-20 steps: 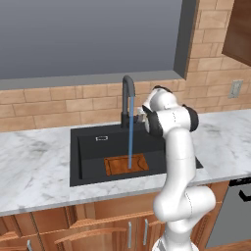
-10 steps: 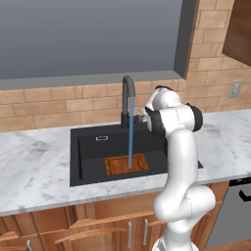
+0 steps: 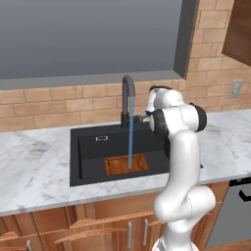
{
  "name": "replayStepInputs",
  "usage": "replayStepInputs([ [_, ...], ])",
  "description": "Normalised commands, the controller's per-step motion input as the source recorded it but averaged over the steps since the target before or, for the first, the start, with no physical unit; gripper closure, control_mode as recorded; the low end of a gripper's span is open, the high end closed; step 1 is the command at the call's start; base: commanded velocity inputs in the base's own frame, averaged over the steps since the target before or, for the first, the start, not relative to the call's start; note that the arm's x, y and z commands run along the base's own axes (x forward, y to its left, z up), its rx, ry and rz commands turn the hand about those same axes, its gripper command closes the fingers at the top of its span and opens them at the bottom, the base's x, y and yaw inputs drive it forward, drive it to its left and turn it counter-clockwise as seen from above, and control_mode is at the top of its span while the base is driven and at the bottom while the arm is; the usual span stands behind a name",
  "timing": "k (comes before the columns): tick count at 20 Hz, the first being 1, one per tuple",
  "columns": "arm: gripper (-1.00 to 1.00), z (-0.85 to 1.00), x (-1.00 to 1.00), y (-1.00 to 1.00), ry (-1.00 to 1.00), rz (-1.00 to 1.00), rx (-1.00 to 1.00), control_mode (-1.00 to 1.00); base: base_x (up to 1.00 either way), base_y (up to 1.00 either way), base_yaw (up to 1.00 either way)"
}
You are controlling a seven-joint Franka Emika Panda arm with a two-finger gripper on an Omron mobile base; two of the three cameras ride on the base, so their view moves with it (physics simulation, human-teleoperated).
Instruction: Turn on the sink faucet with hot water and rinse the cutting board for ten seconds, then turn off the faucet. Push the cutting board to reach the water if necessary.
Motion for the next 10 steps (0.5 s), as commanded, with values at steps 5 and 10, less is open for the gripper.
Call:
replayStepInputs([
  [5,1.0,0.0,-0.21,-0.7,0.05,0.0,0.0,-1.0,0.0,0.0,0.0],
  [10,1.0,0.0,-0.03,-0.51,0.0,0.02,0.01,-1.0,0.0,0.0,0.0],
])
